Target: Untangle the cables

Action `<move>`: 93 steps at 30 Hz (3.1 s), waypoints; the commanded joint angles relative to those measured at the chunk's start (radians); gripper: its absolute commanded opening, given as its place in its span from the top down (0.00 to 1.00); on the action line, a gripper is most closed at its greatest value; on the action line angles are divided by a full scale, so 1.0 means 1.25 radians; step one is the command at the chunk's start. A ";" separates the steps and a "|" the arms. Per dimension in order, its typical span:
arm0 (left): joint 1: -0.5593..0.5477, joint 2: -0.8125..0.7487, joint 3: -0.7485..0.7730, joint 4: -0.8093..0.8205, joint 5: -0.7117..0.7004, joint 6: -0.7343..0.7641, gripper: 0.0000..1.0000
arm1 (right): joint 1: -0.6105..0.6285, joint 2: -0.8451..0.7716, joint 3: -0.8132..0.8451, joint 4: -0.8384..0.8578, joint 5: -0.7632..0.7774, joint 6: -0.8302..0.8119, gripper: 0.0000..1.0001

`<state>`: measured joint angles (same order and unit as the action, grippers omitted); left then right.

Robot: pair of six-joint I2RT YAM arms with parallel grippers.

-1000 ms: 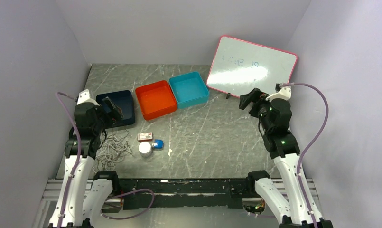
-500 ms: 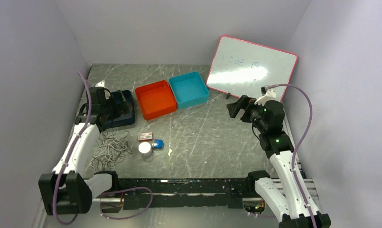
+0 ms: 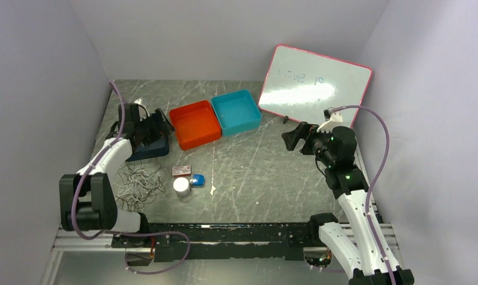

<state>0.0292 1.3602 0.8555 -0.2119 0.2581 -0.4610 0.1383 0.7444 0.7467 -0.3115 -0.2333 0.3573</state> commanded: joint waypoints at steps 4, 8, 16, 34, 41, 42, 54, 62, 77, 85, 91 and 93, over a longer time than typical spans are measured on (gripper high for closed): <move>-0.020 0.072 0.039 0.032 0.045 0.005 0.01 | -0.009 -0.018 -0.001 0.014 -0.030 0.009 0.00; -0.027 0.074 0.026 0.043 0.069 0.001 0.00 | -0.009 -0.024 -0.003 0.010 -0.029 0.011 0.00; -0.052 0.096 0.037 0.049 0.100 0.007 0.00 | -0.009 -0.053 -0.007 0.020 -0.027 0.022 0.00; -0.104 0.139 0.106 0.065 0.159 0.024 0.00 | -0.009 -0.063 -0.010 0.016 -0.043 0.049 0.00; -0.109 0.120 0.107 0.048 0.147 0.028 0.00 | -0.009 -0.068 -0.008 0.003 -0.036 0.046 0.00; -0.108 0.099 0.099 0.049 0.131 0.029 0.00 | -0.009 -0.070 -0.009 0.003 -0.035 0.046 0.00; -0.090 0.088 0.108 -0.022 -0.089 0.025 0.00 | -0.009 -0.059 -0.022 0.003 -0.027 0.051 0.00; -0.077 0.178 0.157 0.010 0.003 0.030 0.00 | -0.009 -0.059 -0.030 -0.004 -0.030 0.043 0.00; -0.075 0.252 0.174 0.022 0.028 0.026 0.00 | -0.009 -0.053 -0.039 0.003 -0.034 0.043 0.00; -0.076 0.262 0.173 0.054 0.058 0.023 0.00 | -0.009 -0.048 -0.045 0.011 -0.039 0.048 0.00; -0.084 0.277 0.169 0.072 0.092 0.028 0.00 | -0.009 -0.049 -0.047 0.010 -0.039 0.048 0.00; -0.091 0.274 0.165 0.077 0.098 0.030 0.00 | -0.009 -0.050 -0.050 0.012 -0.040 0.049 0.00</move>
<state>-0.0734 1.7016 1.0538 -0.1623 0.3225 -0.4335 0.1383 0.6880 0.6941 -0.3119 -0.2737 0.4179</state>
